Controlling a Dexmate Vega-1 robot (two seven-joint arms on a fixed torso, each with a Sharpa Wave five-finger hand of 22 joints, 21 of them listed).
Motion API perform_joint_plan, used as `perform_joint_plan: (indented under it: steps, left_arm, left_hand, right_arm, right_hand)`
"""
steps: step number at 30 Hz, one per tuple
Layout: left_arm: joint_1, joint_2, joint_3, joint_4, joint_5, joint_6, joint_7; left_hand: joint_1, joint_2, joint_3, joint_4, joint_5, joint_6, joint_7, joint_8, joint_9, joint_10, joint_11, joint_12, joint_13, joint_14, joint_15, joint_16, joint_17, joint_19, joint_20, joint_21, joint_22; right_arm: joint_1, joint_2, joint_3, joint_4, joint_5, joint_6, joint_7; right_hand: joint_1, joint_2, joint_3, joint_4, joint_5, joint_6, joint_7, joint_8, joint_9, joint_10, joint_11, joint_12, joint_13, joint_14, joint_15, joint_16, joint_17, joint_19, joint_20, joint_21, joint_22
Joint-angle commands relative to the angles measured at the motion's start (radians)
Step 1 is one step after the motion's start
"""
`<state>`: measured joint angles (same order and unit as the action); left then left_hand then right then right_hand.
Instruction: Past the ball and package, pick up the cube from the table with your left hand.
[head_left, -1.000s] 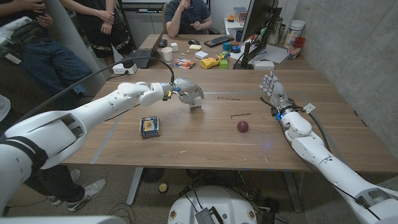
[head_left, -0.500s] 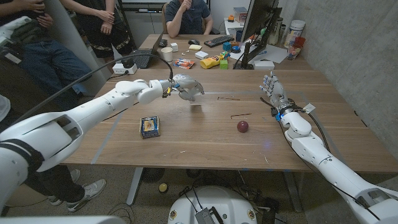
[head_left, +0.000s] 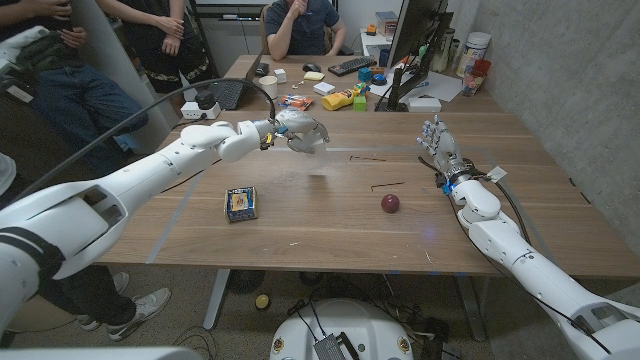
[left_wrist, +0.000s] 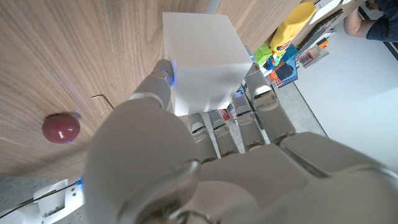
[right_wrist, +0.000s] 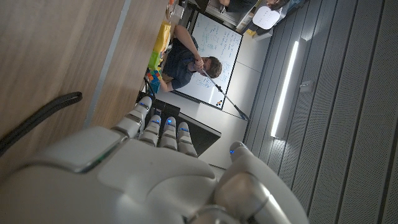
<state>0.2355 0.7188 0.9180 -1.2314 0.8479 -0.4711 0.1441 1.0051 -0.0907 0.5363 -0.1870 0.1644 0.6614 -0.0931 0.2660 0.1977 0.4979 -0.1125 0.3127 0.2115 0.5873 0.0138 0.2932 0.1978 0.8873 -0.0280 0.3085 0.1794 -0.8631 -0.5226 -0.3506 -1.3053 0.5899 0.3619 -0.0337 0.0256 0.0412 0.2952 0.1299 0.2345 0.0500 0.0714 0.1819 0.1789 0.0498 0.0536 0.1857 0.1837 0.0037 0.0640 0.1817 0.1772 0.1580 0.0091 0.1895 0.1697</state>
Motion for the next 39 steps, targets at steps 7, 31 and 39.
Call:
perform_joint_plan:
  steps: [7,31,39]
  left_arm:
    - [0.051,0.046,-0.104,-0.125,-0.044,0.015,0.002]
    - [0.098,0.082,-0.201,-0.256,-0.044,0.047,0.003]
    - [0.110,0.096,-0.233,-0.298,-0.038,0.057,0.012]
  left_hand:
    - [0.201,0.203,0.013,0.024,0.007,0.014,0.000,-0.001,0.003,0.011,-0.004,-0.002,0.003,0.088,-0.202,-0.004,0.003,0.049,-0.035,0.012,0.002]
    - [0.184,0.207,0.006,0.037,0.006,0.019,0.007,-0.015,0.003,0.026,-0.007,-0.010,0.003,0.105,-0.202,-0.017,0.004,0.055,-0.037,0.015,0.003]
    - [0.178,0.207,0.004,0.039,0.006,0.025,0.010,-0.016,0.003,0.031,-0.011,-0.012,0.003,0.107,-0.203,-0.022,0.004,0.054,-0.036,0.015,0.003]
  right_arm:
    - [-0.007,-0.004,0.001,-0.010,0.000,0.004,0.002]
    - [-0.027,-0.010,0.010,-0.028,0.006,0.014,0.002]
    - [-0.026,-0.009,0.007,-0.026,0.005,0.016,0.006]
  right_hand:
    - [0.005,-0.006,-0.007,0.000,0.005,-0.001,0.003,0.009,0.004,0.007,-0.003,0.006,0.002,0.003,0.002,0.006,0.002,-0.003,-0.004,0.002,0.002]
    - [0.006,-0.004,-0.012,0.000,0.006,0.004,0.001,0.010,0.004,0.010,-0.003,0.007,0.002,0.005,0.001,0.006,0.002,-0.004,-0.005,0.002,0.002]
    - [0.007,-0.003,-0.013,0.000,0.007,0.004,0.001,0.010,0.004,0.012,-0.002,0.007,0.002,0.005,0.001,0.006,0.002,-0.004,-0.006,0.003,0.002]
